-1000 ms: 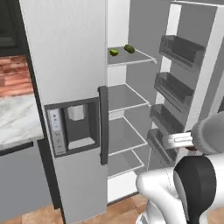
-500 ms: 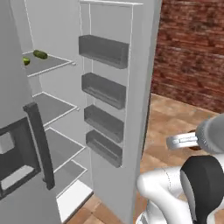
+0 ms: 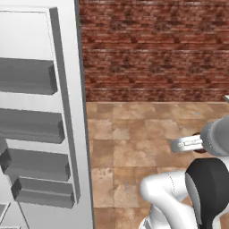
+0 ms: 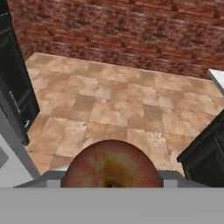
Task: Pick up the apple and kiwi from the fridge and place one fruit on each plate on the dining counter.
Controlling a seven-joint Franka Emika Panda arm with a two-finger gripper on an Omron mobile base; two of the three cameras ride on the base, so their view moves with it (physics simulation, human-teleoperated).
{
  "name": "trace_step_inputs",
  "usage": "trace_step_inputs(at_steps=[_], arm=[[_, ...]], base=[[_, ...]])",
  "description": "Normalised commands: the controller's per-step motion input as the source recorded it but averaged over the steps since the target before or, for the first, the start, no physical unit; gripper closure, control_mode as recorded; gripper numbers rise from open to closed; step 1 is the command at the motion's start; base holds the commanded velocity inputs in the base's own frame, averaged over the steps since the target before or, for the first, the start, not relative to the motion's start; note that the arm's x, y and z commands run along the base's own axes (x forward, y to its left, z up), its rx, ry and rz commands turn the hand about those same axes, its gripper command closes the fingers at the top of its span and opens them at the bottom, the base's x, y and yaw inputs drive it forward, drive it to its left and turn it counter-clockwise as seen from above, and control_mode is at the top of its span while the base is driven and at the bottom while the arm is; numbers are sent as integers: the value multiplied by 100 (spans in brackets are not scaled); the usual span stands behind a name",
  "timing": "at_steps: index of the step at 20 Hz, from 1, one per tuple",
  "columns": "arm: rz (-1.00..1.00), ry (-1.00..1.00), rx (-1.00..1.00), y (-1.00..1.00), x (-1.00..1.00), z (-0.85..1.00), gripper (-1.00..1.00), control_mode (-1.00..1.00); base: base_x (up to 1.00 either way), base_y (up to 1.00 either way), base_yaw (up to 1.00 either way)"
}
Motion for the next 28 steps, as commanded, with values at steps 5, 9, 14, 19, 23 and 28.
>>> trace_step_inputs(at_steps=[5, 9, 14, 19, 23, 28], arm=[[0, 0, 0, 0, 0, 0, 100, 100], [0, 0, 0, 0, 0, 0, 100, 100], [0, 0, 0, 0, 0, 0, 100, 100], [0, 0, 0, 0, 0, 0, 100, 100], [0, 0, 0, 0, 0, 0, 100, 100], [0, 0, 0, 0, 0, 0, 100, 100]], base=[[0, 0, -98], [19, -1, -87], [61, 0, -67], [100, 21, -32], [100, 50, -17], [100, 58, -17]])
